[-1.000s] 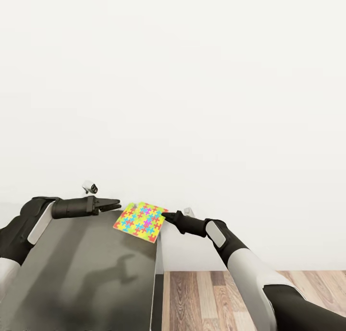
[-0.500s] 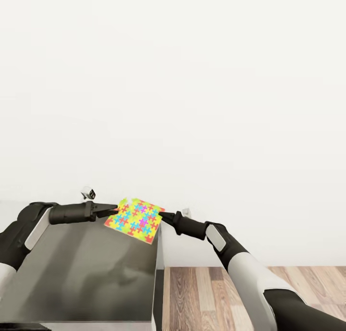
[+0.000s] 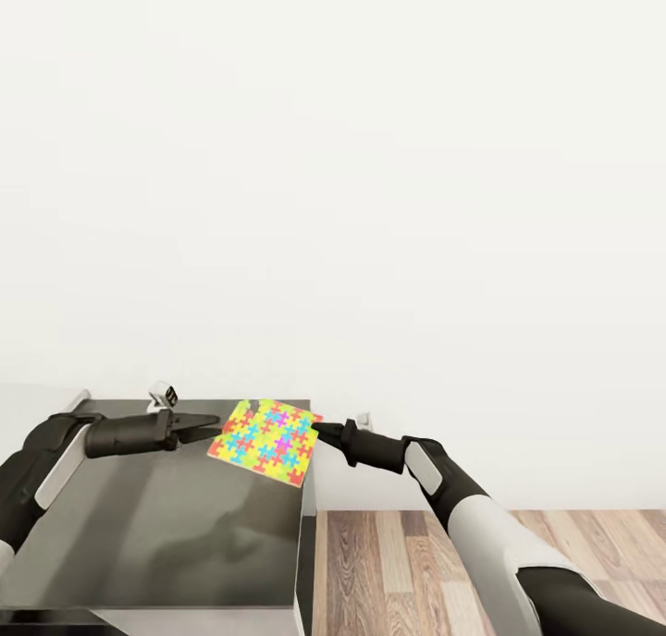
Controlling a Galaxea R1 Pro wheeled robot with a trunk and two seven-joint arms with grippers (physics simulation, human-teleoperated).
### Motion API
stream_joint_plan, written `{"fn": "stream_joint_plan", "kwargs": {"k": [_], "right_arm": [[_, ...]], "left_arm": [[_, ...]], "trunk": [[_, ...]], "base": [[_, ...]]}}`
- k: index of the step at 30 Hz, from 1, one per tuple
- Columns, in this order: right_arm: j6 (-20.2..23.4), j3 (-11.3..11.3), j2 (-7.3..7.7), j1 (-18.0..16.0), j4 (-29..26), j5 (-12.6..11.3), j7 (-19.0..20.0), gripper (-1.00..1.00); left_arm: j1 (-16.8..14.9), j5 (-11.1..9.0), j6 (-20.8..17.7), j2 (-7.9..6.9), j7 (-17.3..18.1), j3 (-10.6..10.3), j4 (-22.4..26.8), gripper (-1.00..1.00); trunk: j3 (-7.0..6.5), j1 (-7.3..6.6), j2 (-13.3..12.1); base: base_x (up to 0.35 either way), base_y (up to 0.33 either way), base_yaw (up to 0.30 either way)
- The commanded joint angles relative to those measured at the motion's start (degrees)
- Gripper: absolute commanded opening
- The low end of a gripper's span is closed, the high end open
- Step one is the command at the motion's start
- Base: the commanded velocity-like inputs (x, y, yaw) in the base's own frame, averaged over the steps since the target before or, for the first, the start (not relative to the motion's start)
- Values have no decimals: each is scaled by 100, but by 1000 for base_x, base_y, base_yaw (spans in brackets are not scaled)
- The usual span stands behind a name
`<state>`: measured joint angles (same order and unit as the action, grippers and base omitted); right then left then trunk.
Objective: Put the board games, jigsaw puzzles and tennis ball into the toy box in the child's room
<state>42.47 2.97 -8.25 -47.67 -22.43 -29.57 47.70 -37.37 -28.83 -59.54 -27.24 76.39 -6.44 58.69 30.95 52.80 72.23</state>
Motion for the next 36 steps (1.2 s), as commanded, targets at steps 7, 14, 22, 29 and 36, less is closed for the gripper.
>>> {"fn": "stream_joint_plan", "kwargs": {"k": [7,14,22,29,36], "right_arm": [[-169,87,171,-32,-53,-151,-31,-100],[-427,89,385,84,0,-176,71,-100],[-685,90,526,89,4,-182,308,-100],[-851,83,526,91,8,-185,378,-100],[-846,86,526,89,8,-190,380,-100]], "left_arm": [[102,-73,73,29,-154,165,84,100],[30,-36,-11,11,-56,3,-108,100],[28,-28,-13,6,201,-6,-112,100],[28,-19,-13,1,324,-6,-113,100],[28,-18,-13,0,324,-7,-113,100]], "trunk": [[-102,-132,-237],[-228,-285,-518],[-371,-461,-839],[-497,-615,-1120],[-622,-769,-1400]], "base": [[0,0,0],[-137,0,0],[-130,0,0],[-130,0,0],[-103,18,0]]}}
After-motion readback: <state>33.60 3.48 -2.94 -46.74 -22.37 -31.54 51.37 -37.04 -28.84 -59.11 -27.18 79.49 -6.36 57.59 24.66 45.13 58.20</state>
